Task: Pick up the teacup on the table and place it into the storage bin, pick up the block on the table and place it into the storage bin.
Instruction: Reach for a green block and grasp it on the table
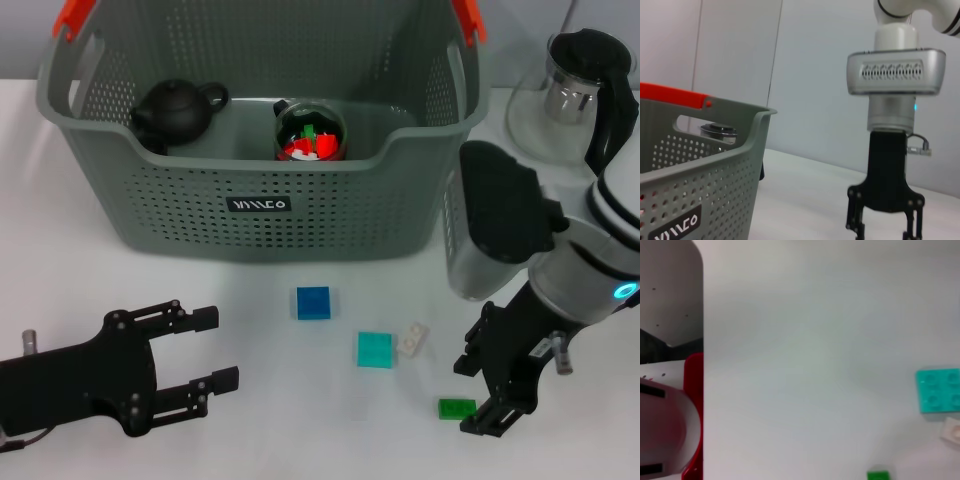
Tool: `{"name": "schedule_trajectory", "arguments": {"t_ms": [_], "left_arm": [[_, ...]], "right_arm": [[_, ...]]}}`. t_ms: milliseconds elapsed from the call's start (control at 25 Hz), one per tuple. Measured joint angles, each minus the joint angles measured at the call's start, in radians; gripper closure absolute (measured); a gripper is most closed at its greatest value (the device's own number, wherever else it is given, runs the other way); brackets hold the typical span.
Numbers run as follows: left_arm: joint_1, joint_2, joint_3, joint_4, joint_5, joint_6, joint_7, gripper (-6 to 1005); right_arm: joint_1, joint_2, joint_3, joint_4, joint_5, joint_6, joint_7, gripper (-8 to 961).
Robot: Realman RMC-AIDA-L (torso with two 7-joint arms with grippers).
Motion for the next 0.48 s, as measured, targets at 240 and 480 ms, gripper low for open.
{"name": "schedule_trajectory", "arguments": {"t_ms": [240, 480], "left_arm": [[-0.003, 0.0, -0.002, 0.0, 0.0, 0.0, 0.0, 308], [-0.008, 0.0, -0.002, -0.014, 0.0, -0.015, 0.0, 308]], "right_arm": [[-0.005, 0.001, -0.079, 0.019, 0.005, 0.06, 0.026, 323], [-0.005, 0.004, -0.152, 0.03, 0.008, 0.113, 0.061, 376]]}}
